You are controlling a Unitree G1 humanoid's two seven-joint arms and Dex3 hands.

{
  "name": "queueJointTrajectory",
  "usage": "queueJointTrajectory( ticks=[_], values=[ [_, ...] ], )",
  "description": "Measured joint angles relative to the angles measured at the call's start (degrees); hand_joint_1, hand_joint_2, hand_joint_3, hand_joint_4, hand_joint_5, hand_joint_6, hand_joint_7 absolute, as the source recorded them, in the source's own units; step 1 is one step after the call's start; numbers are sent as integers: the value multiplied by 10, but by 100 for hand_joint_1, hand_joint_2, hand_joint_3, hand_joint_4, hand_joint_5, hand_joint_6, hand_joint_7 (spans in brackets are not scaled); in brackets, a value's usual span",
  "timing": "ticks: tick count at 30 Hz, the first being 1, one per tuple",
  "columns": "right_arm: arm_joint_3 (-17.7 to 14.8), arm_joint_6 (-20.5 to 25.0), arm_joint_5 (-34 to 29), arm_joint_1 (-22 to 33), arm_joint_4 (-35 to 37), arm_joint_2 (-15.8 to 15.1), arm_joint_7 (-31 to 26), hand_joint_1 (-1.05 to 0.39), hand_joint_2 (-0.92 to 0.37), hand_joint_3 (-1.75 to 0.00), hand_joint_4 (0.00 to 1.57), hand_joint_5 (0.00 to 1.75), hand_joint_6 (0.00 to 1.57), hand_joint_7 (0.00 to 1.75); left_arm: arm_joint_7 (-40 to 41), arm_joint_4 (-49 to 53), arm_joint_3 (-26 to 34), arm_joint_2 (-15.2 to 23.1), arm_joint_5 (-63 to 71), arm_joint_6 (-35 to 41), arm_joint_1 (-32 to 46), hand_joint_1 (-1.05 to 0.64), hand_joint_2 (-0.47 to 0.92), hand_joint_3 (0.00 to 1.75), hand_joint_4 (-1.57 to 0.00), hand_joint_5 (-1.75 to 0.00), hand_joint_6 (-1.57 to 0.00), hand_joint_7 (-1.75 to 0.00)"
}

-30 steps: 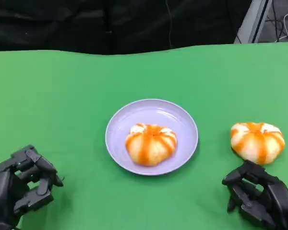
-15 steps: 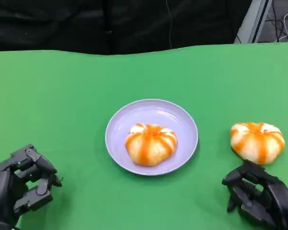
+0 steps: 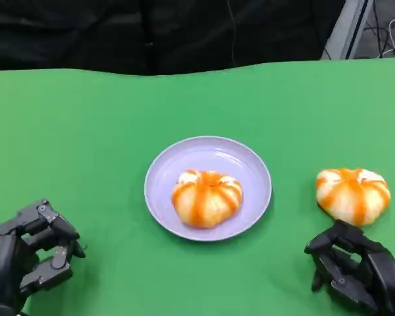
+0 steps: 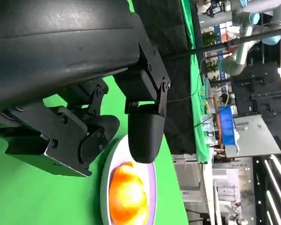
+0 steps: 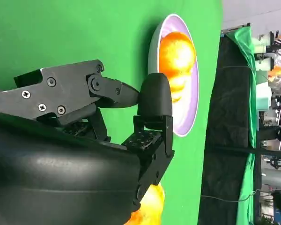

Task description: Grasp the bread from the table and place it into the plate.

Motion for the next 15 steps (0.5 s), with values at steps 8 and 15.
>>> queueJointTrajectory(
  ticks=[8,15],
  values=[
    [0,0,1,0,1,0,3,-28,-92,-52,71,175,66,139,2,0,-1,0,1,-5,0,5,59,114,-96,-156,-92,-136],
    [-1,4,10,0,1,1,10,-27,-92,-51,70,175,65,140,2,0,-1,0,0,-4,0,5,62,107,-96,-156,-90,-137]
  ],
)
